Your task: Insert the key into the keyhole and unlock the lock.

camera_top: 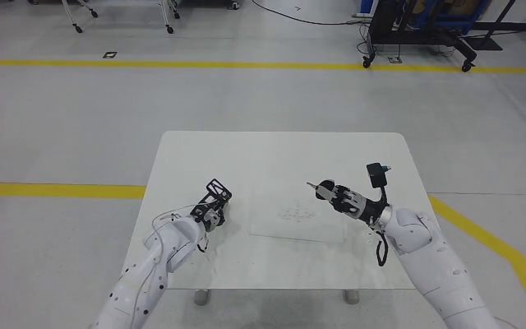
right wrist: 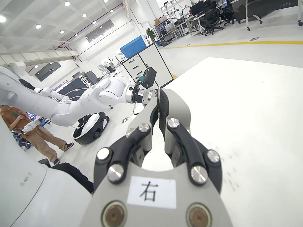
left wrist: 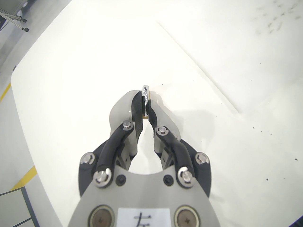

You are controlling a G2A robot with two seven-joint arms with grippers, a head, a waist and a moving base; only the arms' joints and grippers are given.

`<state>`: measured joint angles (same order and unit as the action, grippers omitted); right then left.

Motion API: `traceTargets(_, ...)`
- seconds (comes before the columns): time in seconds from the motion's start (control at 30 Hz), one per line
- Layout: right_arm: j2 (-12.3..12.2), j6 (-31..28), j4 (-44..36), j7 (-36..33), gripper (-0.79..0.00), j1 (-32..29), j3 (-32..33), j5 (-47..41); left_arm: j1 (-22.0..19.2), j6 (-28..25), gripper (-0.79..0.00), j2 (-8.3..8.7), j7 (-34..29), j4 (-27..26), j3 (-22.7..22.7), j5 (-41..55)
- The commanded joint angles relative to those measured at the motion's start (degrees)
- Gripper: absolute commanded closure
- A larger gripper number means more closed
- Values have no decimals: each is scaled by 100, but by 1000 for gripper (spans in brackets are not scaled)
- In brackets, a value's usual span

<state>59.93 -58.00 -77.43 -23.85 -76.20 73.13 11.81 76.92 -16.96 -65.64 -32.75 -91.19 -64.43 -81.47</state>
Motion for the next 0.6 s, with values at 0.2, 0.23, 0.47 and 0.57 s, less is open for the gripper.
traceTargets(0.2,0,0,0,0,0,0,0,0,-86,-38,0,-23,149,218,-38,221)
traceTargets(0.23,0,0,0,0,0,0,0,0,-93,-68,0,-24,185,241,-54,290)
traceTargets(0.47,0,0,0,0,0,0,0,0,-148,-362,0,-13,298,404,-222,726)
traceTargets(0.57,0,0,0,0,0,0,0,0,-150,-371,0,-11,305,413,-236,737)
